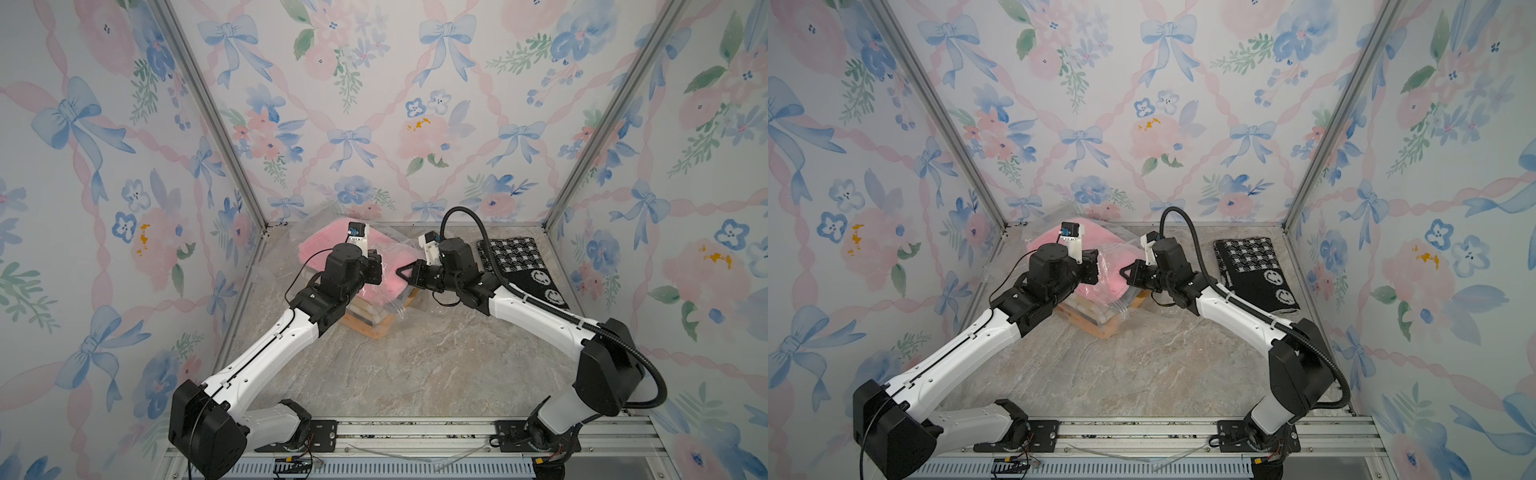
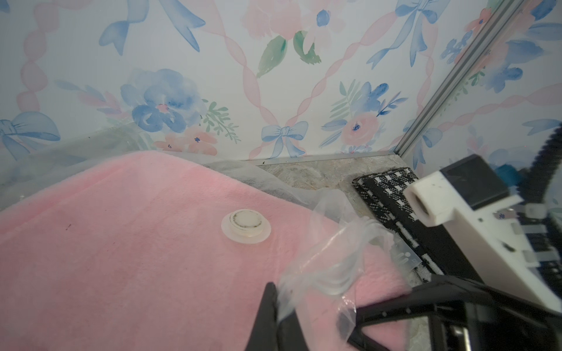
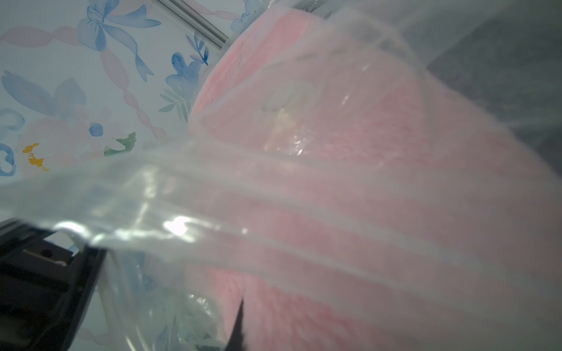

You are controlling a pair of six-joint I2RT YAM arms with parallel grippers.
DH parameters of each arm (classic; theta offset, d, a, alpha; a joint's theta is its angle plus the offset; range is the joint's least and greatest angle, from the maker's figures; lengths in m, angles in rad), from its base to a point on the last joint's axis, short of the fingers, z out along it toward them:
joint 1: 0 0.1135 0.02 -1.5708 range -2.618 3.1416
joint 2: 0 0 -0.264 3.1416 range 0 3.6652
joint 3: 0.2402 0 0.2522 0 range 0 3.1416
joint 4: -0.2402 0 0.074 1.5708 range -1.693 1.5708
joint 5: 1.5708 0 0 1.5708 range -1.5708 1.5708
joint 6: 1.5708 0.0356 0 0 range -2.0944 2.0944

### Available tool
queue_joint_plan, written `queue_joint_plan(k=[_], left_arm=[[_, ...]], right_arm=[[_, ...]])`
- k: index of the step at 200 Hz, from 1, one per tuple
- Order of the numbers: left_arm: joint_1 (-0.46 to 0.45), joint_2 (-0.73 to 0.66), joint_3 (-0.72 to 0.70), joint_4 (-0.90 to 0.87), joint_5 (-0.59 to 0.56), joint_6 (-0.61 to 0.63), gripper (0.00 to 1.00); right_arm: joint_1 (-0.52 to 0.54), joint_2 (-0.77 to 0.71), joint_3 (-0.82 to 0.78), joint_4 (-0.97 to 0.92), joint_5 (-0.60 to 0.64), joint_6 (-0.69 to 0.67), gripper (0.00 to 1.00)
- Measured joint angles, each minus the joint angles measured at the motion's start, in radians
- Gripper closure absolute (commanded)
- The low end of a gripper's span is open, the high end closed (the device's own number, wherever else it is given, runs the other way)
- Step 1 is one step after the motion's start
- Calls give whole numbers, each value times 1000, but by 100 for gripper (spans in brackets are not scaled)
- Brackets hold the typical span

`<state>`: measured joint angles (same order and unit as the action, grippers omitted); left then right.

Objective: Take the blanket out of the vacuum bag
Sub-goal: Take out the blanket from the vacuum bag.

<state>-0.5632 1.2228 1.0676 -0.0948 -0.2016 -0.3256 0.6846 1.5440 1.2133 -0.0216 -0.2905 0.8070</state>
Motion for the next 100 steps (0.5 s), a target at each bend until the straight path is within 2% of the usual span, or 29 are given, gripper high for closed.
queue_joint_plan(k=[54, 89, 94, 100], left_arm=[[1, 0, -7, 0, 1, 0, 100], [2, 0, -31, 5, 7, -10, 100], [4, -1, -36, 6, 8, -12, 100], [5, -1, -40, 10, 9, -17, 100]], right_arm=[[-2, -274, -135, -69, 64, 0, 100], [-23, -329, -226, -75, 79, 5, 100], [-25, -329, -236, -74, 79, 6, 97], [-30, -328, -248, -72, 79, 8, 87]])
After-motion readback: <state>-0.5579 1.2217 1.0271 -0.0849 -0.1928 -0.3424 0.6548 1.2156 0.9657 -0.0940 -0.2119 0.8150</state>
